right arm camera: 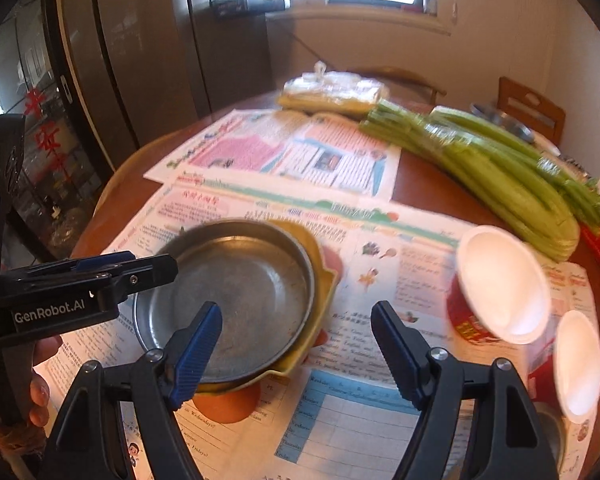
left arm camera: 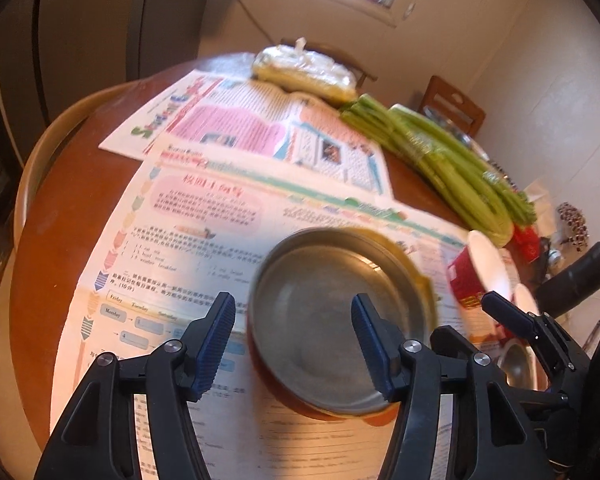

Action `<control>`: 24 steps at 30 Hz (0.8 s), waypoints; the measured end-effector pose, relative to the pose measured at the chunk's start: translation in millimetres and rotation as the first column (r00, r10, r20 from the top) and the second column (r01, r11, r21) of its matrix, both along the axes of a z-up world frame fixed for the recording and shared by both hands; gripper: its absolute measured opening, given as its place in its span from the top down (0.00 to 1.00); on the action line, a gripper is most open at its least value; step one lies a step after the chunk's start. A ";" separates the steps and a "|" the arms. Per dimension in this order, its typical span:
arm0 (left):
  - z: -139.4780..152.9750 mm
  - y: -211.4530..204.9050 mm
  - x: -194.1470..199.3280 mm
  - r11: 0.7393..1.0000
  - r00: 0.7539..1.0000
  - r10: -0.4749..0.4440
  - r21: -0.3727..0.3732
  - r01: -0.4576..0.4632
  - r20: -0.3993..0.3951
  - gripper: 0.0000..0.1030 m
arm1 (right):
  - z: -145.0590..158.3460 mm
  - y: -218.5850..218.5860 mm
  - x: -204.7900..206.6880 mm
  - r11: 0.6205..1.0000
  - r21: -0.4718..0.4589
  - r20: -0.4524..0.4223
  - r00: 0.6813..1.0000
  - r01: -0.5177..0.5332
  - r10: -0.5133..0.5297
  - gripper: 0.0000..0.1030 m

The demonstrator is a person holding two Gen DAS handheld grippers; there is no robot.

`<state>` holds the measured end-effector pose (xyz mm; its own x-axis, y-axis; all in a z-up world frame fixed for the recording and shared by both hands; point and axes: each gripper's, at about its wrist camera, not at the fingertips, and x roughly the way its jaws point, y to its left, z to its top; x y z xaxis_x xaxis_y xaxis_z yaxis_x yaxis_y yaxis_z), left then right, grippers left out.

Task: Organize plates and bowls
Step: 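Move the left gripper away from the stack toward the steel bowl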

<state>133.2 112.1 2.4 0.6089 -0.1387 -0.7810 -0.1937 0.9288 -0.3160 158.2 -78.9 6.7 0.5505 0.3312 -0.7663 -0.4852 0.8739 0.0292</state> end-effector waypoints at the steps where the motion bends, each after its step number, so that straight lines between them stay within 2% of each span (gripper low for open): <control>1: 2.5 -2.0 -1.6 1.000 1.000 0.001 0.004 -0.001 0.006 0.35 | 4.2 -2.8 -2.7 1.000 0.000 0.019 1.000 0.004 -0.004 0.25; 5: 13.4 -18.4 -7.4 1.000 0.999 -0.023 0.019 0.022 0.045 0.33 | 21.0 -22.8 -12.3 0.999 0.021 0.077 0.997 0.028 -0.029 0.25; 12: 26.0 -60.5 -14.9 0.996 0.993 -0.075 0.043 0.072 0.092 0.32 | 39.0 -76.7 -21.7 0.990 0.110 0.097 0.991 0.085 -0.096 0.21; 15: 28.9 -82.0 -18.3 0.994 0.989 -0.103 0.041 0.099 0.105 0.31 | 43.8 -99.5 -28.0 0.987 0.109 0.134 0.982 0.120 -0.134 0.20; 19: 32.6 -110.0 -23.9 0.991 0.984 -0.126 0.056 0.120 0.122 0.30 | 47.7 -131.1 -34.1 0.978 0.137 0.137 0.974 0.160 -0.178 0.18; 24: 33.2 -134.4 -31.6 0.991 0.980 -0.133 0.034 0.129 0.149 0.30 | 49.6 -166.5 -43.2 0.971 0.151 0.147 0.967 0.185 -0.207 0.16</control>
<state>101.6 -22.3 35.5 0.6974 -0.2073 -0.6861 -0.0217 0.9507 -0.3093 115.0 -245.5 56.3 0.7269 0.2989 -0.6183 -0.3128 0.9456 0.0895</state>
